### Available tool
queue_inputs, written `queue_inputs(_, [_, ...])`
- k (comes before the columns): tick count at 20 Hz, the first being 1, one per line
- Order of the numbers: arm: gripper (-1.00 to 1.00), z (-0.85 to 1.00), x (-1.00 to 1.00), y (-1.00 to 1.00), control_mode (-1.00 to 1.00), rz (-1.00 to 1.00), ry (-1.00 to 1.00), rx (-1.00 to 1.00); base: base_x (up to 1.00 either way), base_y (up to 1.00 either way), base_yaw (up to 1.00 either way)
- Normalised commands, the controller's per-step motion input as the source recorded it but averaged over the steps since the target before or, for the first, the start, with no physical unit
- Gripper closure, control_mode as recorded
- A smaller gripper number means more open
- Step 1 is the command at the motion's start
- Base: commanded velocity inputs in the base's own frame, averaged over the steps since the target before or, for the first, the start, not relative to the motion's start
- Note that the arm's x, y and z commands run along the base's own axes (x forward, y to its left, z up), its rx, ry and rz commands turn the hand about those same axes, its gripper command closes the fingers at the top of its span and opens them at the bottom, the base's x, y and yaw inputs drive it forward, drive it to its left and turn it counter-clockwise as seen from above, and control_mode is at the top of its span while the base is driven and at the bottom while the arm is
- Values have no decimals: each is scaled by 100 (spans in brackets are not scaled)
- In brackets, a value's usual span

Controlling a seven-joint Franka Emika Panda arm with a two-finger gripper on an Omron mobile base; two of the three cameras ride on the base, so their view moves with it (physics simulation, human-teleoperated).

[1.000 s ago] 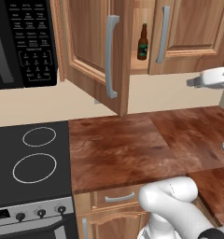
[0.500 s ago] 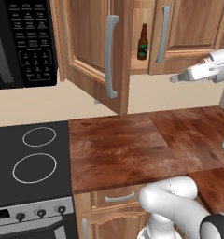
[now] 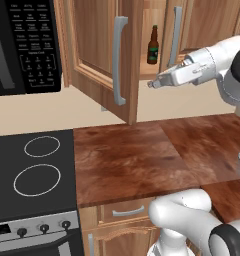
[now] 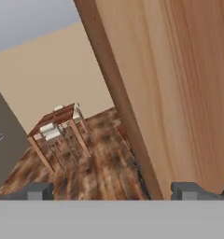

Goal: Open the cabinet directly in front. Then move the beer and the cup to the dining counter with the candle on it.

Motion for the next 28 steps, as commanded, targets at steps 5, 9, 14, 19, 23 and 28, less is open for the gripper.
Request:
queue_inputs(5, [-100, 0, 1, 81, -100, 14, -2, 11, 0, 0, 0])
queue_inputs(9, [-100, -4, 0, 99, -100, 11, -5, 14, 0, 0, 0])
queue_inputs(14, [-100, -18, 0, 100, -100, 9, -7, 9, 0, 0, 0])
queue_inputs(19, [-100, -16, 0, 97, -100, 5, -8, 0, 0, 0, 0])
queue_inputs(23, [-100, 0, 0, 9, -100, 0, 0, 0, 0, 0, 0])
queue_inputs(28, [-100, 33, -49, -60, -100, -13, -18, 12, 0, 0, 0])
